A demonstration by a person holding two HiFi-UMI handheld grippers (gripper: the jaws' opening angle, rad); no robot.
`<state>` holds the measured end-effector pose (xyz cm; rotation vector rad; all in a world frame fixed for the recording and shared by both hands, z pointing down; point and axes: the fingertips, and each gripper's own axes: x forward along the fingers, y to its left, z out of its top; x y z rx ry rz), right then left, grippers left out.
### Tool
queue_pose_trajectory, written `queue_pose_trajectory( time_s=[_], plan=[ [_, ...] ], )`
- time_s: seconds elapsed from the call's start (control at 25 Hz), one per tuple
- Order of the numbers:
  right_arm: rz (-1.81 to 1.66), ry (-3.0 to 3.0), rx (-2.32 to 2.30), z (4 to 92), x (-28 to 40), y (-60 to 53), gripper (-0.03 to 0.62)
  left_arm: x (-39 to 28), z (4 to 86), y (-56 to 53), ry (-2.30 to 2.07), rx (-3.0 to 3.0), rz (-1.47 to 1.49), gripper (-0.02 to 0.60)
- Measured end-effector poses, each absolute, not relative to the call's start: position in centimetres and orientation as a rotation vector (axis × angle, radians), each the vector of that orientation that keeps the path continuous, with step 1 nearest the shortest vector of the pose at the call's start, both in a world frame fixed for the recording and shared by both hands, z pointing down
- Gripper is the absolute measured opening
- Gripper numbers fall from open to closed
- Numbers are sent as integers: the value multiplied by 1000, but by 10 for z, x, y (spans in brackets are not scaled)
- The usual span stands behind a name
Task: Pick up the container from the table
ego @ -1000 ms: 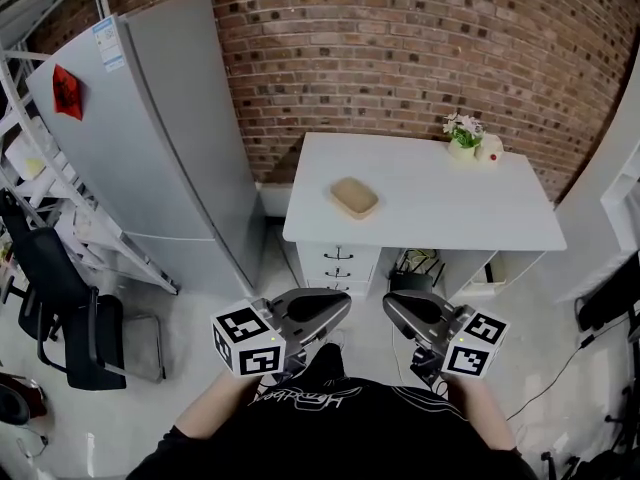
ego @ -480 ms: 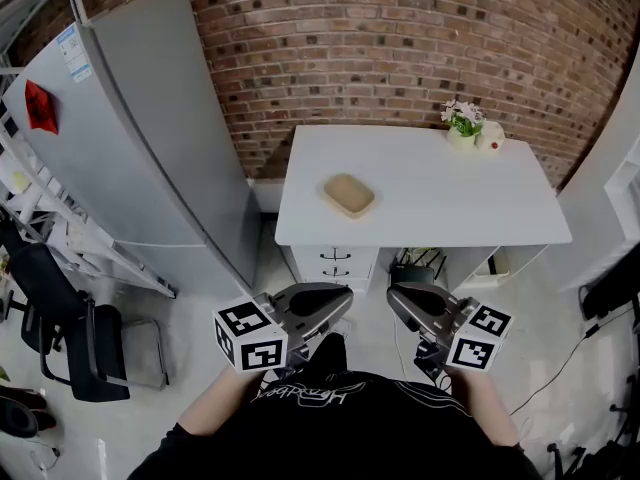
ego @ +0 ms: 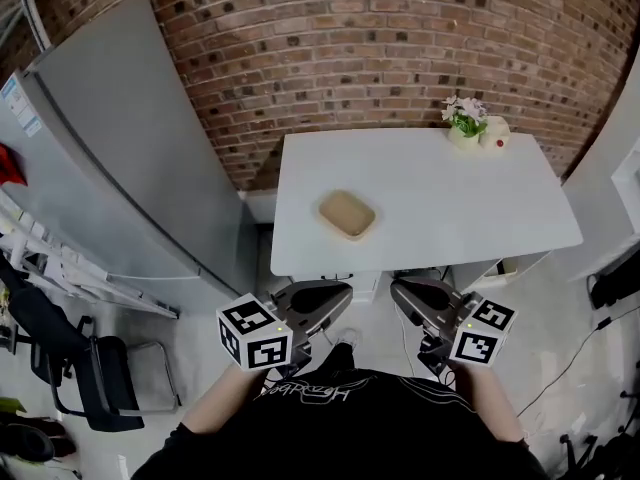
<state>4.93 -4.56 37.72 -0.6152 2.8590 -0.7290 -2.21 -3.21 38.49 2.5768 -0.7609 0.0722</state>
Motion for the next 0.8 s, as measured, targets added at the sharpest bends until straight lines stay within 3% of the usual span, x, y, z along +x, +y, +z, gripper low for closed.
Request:
queue_pose_trajectory(
  time_s=[0.8],
  plan=[
    [-889, 2804, -866, 422, 17, -230, 5, -84, 425, -229, -662, 2468, 48, 5]
  ],
)
